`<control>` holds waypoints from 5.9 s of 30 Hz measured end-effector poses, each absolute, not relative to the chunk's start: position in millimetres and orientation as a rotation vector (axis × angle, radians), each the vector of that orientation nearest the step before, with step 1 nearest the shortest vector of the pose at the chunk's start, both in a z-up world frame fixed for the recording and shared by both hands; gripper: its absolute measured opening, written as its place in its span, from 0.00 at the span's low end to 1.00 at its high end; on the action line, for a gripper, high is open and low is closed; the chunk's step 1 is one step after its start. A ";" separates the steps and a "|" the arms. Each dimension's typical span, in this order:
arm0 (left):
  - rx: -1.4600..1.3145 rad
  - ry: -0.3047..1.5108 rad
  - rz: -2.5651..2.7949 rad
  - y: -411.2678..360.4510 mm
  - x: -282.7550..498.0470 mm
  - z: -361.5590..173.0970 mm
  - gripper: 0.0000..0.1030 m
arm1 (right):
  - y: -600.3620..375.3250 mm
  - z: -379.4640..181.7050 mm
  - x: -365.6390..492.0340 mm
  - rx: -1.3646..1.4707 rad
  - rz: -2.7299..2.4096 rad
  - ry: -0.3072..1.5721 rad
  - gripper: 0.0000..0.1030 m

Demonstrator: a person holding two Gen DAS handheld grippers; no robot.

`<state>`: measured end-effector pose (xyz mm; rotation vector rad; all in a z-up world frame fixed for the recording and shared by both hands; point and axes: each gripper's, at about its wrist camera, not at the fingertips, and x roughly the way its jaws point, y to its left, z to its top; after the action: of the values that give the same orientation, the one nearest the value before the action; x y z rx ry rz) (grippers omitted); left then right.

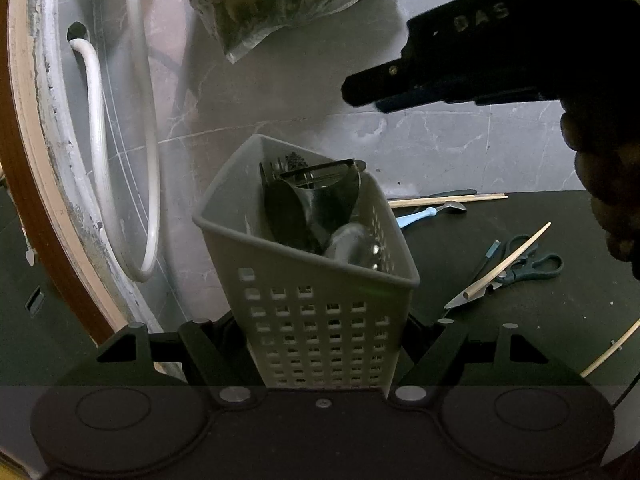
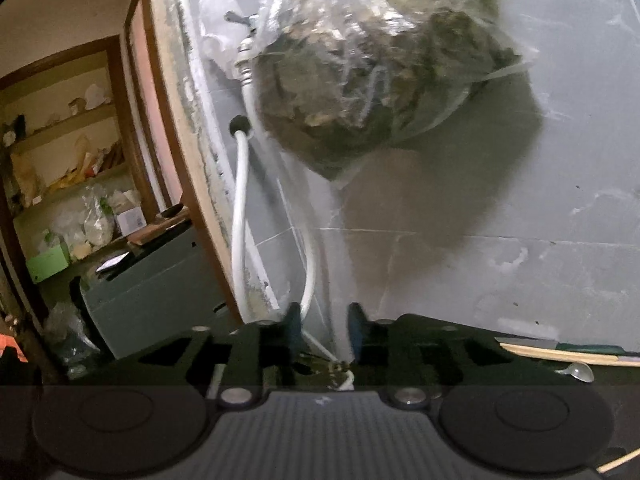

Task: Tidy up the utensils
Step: 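Lower the spoon handle-down into the caddy and open the right gripper, then move the right gripper back to the pile toward the blue-handled spoon, then close the right gripper on the blue-handled spoon and lift it, then carry the blue-handled spoon over the caddy and lower it in, then open the right gripper to release the spoon and withdraw it, then move the right gripper over the pile toward the long gold spoon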

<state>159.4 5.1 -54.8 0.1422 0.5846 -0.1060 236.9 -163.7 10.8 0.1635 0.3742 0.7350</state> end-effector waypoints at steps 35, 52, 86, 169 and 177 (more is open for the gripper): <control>0.137 0.642 -0.041 -5.0 169.3 -49.5 0.76 | -265.8 -130.1 406.5 0.813 0.271 0.738 0.92; 0.141 0.653 -0.036 -4.8 172.5 -48.5 0.76 | -255.6 -144.0 419.1 0.799 0.190 0.690 0.60; 0.151 0.592 -0.067 -1.4 166.4 -54.7 0.76 | -291.9 -5.1 271.5 0.736 0.328 0.349 0.02; 0.168 0.606 -0.100 -1.8 173.9 -53.8 0.76 | -354.5 -87.6 120.5 0.330 0.066 0.734 0.96; 0.168 0.602 -0.092 -0.9 171.1 -54.3 0.76 | -322.8 -82.8 155.1 0.285 0.179 0.720 0.96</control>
<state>171.1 -0.9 -54.3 0.1676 0.6016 -0.0923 155.1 -322.8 -82.8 0.2851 0.7204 0.1787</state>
